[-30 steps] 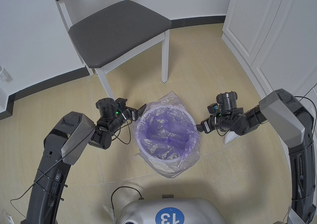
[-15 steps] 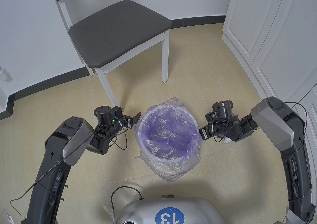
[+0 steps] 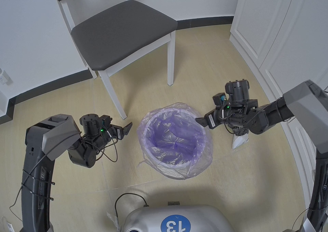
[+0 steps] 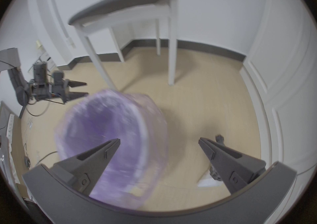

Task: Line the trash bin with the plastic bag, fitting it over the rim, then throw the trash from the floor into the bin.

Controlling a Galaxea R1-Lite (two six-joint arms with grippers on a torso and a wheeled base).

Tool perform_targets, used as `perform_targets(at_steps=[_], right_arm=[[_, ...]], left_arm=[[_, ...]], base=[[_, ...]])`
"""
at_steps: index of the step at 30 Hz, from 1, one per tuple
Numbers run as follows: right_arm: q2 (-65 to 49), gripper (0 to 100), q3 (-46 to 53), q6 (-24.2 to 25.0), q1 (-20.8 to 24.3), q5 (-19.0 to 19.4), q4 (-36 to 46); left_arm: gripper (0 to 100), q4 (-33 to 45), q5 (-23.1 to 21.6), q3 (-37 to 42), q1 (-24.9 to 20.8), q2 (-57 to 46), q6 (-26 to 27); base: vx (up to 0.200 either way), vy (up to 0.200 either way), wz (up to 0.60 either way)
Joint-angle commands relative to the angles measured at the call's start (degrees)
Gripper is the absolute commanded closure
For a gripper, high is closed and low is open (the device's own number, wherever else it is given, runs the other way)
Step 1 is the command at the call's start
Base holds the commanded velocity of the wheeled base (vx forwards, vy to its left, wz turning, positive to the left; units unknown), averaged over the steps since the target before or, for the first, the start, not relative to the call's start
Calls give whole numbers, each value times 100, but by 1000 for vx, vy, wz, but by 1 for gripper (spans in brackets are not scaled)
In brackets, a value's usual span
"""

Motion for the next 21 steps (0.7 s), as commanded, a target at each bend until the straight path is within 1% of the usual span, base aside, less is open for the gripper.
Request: perform_targets(at_steps=[1,2,3,6,8,9,10,12,13,15,18,21], right_arm=[[-534,0,330,-245,1046,-208,2],[-534,0,330,-245,1046,-208,2],[-270,0,251,-350,1213,-208,10],[178,0,31,-359,1371,-147,116],[415,0,-92,-342,1398,-120,256],[415,0,-92,-342,1398,-120,256],[538,0,-224,-306,1398,38,520],[591,0,-312,-262,1389,293,819],[600,0,-338,-227,1389,416,995],[653,0,-408,-192,1389,539,1188],[829,0,-540,-157,1389,539,1206],[916,0,-628,-148,1398,539,1241]], left_arm=[[0,-555,-5,1185,255,-824,-9],[0,-555,-5,1185,255,-824,-9],[0,-828,-14,1519,264,-868,-9],[0,-1355,-23,2028,246,-929,-9],[0,-1680,-41,2327,255,-973,-9],[0,-1680,-41,2327,255,-973,-9],[0,-1953,-67,2608,272,-1044,-18],[0,-2120,-102,2846,281,-1123,-18],[0,-2120,-120,2951,281,-1184,-18],[0,-2120,-137,3101,272,-1360,-27],[0,-2120,-252,3259,246,-1553,-35],[0,-2120,-269,3382,202,-1729,-44]], base=[[0,0,0],[0,0,0],[0,0,0],[0,0,0],[0,0,0],[0,0,0],[0,0,0],[0,0,0],[0,0,0],[0,0,0],[0,0,0],[0,0,0]])
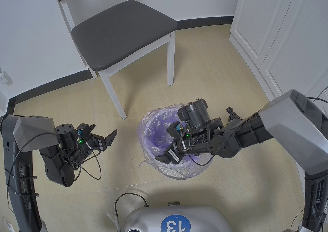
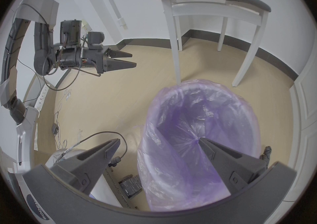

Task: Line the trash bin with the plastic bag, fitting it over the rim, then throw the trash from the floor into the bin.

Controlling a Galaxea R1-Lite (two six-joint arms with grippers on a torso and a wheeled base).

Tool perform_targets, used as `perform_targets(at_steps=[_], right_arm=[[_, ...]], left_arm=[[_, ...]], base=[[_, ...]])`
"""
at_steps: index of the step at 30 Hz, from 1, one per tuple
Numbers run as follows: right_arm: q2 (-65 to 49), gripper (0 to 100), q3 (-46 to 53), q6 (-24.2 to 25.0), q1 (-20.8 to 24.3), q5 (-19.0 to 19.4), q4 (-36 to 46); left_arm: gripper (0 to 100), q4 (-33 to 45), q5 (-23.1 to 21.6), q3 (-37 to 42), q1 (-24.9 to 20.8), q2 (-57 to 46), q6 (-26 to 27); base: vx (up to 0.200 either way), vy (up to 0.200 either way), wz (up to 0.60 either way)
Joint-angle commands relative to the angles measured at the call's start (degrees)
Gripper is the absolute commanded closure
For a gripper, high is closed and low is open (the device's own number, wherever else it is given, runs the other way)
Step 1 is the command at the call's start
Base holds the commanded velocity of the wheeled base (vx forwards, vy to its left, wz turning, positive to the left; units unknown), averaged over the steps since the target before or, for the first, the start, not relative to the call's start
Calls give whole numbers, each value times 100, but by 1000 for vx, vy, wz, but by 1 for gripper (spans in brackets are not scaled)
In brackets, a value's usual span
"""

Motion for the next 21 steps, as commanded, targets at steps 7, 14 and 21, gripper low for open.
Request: perform_targets(at_steps=[7,14,21], right_arm=[[529,0,-330,17,20,17,46],[775,100,-567,34,20,-9,38],[635,100,-497,140,126,-18,38]], left_arm=[[0,-96,-23,382,-196,-612,-152],[0,-96,-14,443,-240,-700,-187],[0,-96,-14,540,-275,-814,-345]], base=[[0,0,0],[0,0,0],[0,0,0]])
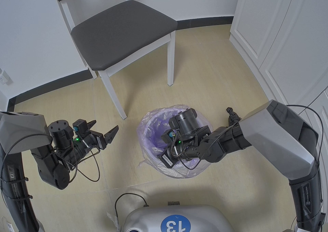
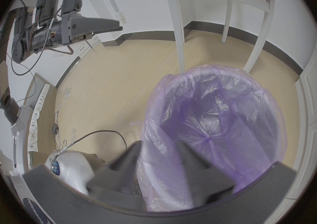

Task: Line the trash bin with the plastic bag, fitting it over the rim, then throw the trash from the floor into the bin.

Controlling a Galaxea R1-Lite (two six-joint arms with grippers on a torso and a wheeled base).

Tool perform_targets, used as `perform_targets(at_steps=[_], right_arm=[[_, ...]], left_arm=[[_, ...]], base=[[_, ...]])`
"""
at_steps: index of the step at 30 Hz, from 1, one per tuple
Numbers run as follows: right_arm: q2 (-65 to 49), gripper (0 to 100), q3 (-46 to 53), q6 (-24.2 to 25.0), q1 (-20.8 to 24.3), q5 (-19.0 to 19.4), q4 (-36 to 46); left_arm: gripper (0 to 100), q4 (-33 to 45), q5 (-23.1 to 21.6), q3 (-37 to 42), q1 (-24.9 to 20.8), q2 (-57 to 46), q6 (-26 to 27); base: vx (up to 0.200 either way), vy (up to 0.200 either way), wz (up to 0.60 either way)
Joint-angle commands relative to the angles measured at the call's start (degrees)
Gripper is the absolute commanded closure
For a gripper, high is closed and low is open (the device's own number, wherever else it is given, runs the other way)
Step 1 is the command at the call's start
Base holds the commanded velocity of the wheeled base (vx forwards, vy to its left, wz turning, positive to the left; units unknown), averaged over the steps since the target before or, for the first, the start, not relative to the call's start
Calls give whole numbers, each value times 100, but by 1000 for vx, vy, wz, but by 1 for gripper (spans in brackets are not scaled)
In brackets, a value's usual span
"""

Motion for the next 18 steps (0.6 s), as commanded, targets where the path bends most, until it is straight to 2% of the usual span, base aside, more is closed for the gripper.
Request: perform_targets(at_steps=[1,3,8,11,18], right_arm=[[-54,100,42,6,68,-7,-1],[-300,100,315,23,314,-16,-19],[-309,100,614,14,569,-42,-45],[-195,100,640,14,613,-60,-37],[429,100,306,14,569,-359,-54]], left_arm=[[0,-102,3,35,-28,-84,-31],[0,-102,3,53,-63,-84,-57],[0,-102,12,88,-80,-57,-57],[0,-102,12,123,-80,-31,-57],[0,-102,12,79,-160,13,-57]], base=[[0,0,0],[0,0,0],[0,0,0],[0,0,0],[0,0,0]])
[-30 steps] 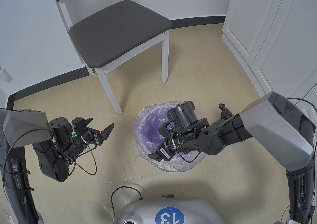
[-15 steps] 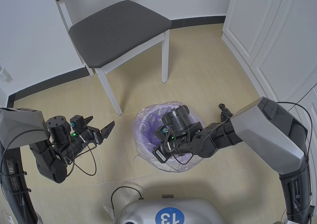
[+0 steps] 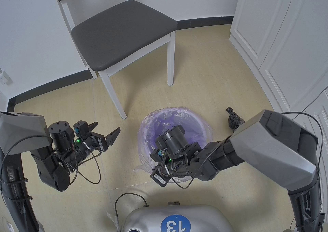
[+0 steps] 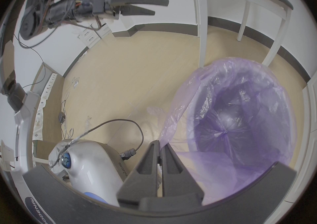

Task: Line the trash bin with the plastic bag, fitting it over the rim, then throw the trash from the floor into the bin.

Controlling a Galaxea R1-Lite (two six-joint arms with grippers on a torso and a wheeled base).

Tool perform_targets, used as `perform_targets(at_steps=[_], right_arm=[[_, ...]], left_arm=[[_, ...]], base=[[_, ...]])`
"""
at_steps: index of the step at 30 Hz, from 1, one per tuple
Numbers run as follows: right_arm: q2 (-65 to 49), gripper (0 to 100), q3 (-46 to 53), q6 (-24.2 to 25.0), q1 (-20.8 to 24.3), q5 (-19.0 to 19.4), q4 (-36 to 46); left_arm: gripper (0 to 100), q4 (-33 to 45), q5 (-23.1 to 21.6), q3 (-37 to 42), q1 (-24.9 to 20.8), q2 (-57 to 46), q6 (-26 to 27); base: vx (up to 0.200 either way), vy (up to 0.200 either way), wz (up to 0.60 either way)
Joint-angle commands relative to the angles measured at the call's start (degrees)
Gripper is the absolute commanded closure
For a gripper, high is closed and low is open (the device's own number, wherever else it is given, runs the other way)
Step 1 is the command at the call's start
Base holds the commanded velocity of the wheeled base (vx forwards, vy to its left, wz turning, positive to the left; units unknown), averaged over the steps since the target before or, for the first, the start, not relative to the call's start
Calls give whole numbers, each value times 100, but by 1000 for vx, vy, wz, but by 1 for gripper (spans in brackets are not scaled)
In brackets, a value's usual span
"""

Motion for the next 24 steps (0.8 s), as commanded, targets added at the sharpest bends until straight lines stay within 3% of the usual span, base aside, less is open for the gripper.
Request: perform_targets(at_steps=[1,24], right_arm=[[455,100,-225,3,-78,-115,1],[1053,100,-269,-234,-368,-633,-773]], left_arm=[[0,-105,1,-21,-66,63,-2],[0,-105,10,-47,-260,186,7]], base=[[0,0,0],[0,0,0]])
